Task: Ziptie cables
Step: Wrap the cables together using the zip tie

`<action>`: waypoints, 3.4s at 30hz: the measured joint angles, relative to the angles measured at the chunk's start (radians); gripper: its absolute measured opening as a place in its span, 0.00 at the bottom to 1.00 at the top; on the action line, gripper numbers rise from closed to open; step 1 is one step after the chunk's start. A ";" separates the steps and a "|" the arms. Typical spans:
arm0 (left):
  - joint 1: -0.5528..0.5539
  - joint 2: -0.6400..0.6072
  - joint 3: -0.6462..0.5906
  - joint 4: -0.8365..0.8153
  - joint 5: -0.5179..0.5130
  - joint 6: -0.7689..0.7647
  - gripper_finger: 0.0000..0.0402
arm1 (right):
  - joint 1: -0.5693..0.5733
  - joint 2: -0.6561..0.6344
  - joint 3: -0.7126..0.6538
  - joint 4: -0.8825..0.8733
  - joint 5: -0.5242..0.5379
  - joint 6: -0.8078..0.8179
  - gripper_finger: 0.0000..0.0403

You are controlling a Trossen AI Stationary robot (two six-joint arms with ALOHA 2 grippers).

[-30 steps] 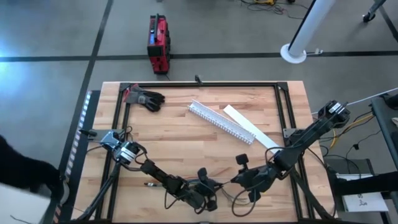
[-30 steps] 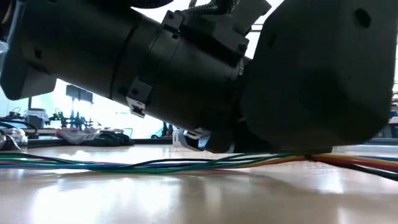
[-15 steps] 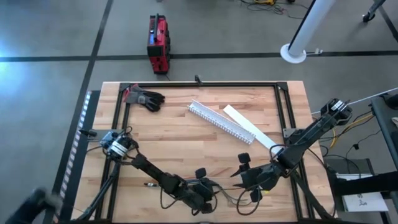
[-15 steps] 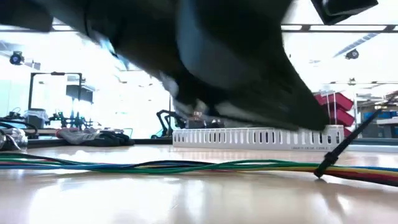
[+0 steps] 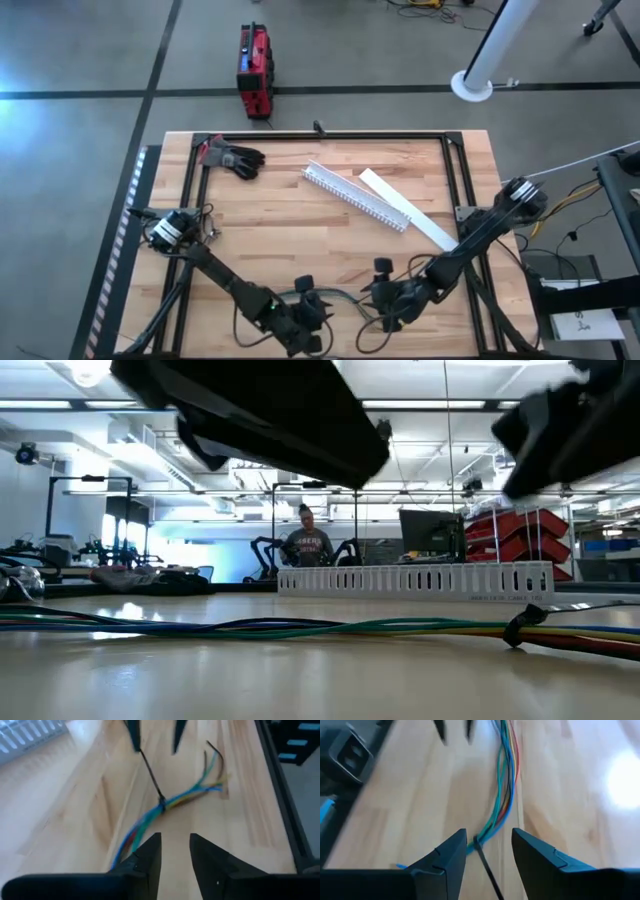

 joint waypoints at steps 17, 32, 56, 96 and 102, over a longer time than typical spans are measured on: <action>0.060 0.190 0.001 0.400 -0.114 0.096 0.20 | -0.029 0.130 -0.001 -0.085 -0.104 -0.207 0.28; 0.099 0.210 0.002 0.448 -0.112 0.117 0.28 | -0.068 0.123 0.000 -0.100 -0.163 -0.246 0.03; 0.193 0.272 0.003 0.556 0.129 0.024 0.17 | -0.069 0.094 -0.001 -0.116 -0.146 -0.378 0.00; 0.204 0.246 0.003 0.536 0.176 -0.006 0.03 | -0.064 0.089 0.212 -0.476 -0.051 -0.470 0.00; 0.204 0.246 0.003 0.533 0.167 -0.004 0.02 | -0.053 0.089 0.269 -0.607 -0.005 -0.446 0.00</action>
